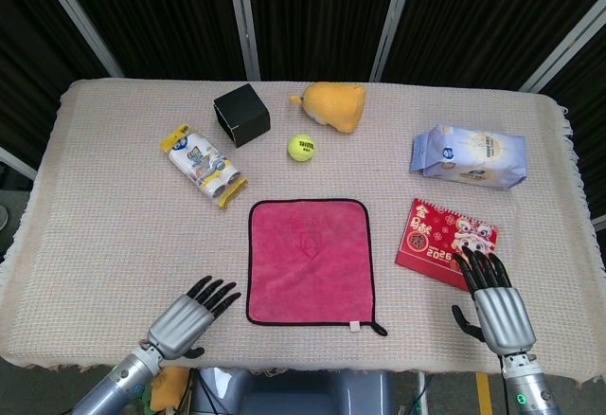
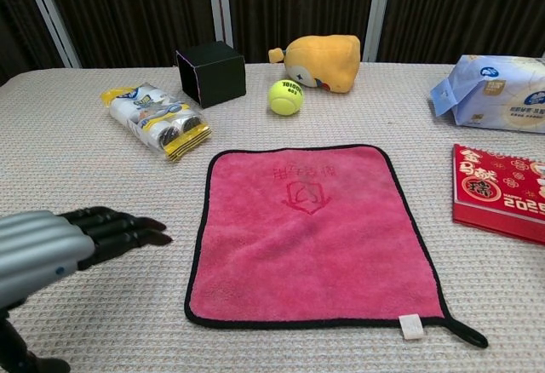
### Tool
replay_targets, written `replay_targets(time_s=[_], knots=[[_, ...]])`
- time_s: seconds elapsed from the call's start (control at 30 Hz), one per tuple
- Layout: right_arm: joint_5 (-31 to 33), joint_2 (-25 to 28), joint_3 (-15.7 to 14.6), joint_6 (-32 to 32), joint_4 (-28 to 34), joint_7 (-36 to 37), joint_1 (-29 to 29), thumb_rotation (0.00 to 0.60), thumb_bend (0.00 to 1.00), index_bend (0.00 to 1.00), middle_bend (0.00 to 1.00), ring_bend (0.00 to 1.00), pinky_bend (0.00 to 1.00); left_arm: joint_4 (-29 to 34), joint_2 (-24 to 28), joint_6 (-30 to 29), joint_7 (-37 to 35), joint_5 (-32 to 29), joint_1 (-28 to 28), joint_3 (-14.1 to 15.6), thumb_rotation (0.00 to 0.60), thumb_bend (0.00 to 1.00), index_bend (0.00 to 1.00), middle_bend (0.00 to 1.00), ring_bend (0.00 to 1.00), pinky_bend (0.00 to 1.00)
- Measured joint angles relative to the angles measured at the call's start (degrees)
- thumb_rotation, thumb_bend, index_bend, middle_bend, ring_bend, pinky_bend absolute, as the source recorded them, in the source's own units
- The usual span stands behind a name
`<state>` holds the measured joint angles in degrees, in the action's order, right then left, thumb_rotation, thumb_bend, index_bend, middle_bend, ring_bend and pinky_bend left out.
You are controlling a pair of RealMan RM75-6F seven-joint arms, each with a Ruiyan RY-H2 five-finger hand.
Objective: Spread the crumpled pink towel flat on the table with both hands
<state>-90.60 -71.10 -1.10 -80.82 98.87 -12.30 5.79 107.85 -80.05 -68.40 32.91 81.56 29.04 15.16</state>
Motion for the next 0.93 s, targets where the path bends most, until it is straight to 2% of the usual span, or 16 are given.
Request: replay_targets(time_s=[0.23, 0.37, 0.47, 0.67, 0.93], knots=[[-1.2, -0.8, -0.4, -0.7, -1.3, -0.8, -0.2, 0.6, 0.41, 0.0, 0.0, 0.0, 0.0, -4.2, 2.8, -14.1, -6.9, 5.0, -7.5, -0.6, 0.6, 0.0, 0.0, 0.0, 0.0, 0.0], [-2.0, -1.2, -0.5, -1.7, -2.7, -1.3, -0.5, 0.6, 0.41, 0.0, 0.0, 0.0, 0.0, -9.7, 3.9, -23.0, -11.8, 7.4, -13.0, -1.7, 0.6, 0.0, 0.0, 0.0, 0.0, 0.0], [-2.0, -1.3, -0.2, -2.8, -3.7, -1.2, -0.9, 0.6, 0.41, 0.0, 0.0, 0.0, 0.0, -14.1, 4.7, -26.3, -15.5, 7.5, -16.8, -2.7, 0.6, 0.0, 0.0, 0.0, 0.0, 0.0], [-1.0, -0.9, 1.0, -5.3, -4.9, 1.4, -1.9, 0.6, 0.41, 0.0, 0.0, 0.0, 0.0, -18.2, 6.2, -29.9, -21.3, 6.5, -21.2, -5.9, 0.6, 0.0, 0.0, 0.0, 0.0, 0.0], [-1.3, -0.5, 0.9, -6.7, -5.5, 4.7, -2.9, 0.6, 0.41, 0.0, 0.0, 0.0, 0.0, -18.2, 7.3, -29.0, -22.9, 6.2, -22.4, -8.1, 0.6, 0.0, 0.0, 0.0, 0.0, 0.0]])
